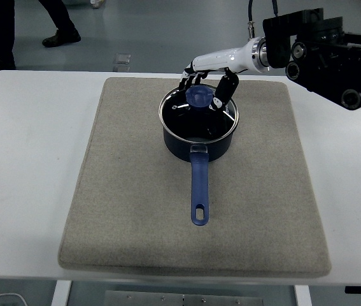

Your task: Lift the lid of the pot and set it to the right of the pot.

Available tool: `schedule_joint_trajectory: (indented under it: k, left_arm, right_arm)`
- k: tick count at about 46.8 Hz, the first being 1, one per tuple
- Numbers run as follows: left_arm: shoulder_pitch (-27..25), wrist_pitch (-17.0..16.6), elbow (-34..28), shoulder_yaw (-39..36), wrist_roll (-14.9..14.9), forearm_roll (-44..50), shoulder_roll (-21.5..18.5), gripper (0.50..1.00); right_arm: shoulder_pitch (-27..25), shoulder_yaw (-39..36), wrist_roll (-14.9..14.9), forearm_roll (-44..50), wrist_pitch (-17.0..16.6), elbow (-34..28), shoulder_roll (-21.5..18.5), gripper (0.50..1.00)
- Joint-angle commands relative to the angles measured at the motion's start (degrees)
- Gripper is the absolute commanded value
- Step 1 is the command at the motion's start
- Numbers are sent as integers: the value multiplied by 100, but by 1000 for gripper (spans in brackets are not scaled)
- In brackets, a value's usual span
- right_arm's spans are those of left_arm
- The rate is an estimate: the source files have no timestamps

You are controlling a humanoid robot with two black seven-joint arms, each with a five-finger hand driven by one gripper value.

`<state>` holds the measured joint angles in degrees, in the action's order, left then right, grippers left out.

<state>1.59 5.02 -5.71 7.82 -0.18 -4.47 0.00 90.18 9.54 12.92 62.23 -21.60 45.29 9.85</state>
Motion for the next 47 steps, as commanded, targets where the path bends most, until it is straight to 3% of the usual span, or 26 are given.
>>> schedule_joint_trajectory:
  k: [1,37,47]
  left_arm:
    - [0,-1,0,0,0,-1,0,1000]
    - [0,-1,0,0,0,8,0,1000]
    - [0,-1,0,0,0,-1,0,1000]
  right_arm:
    - [-9,-5,0,0,7,-3,-1,821]
    - [-18,39,0,9,-19,6,-1,760]
    - [-9,48,9,9,-37,6,-1,691]
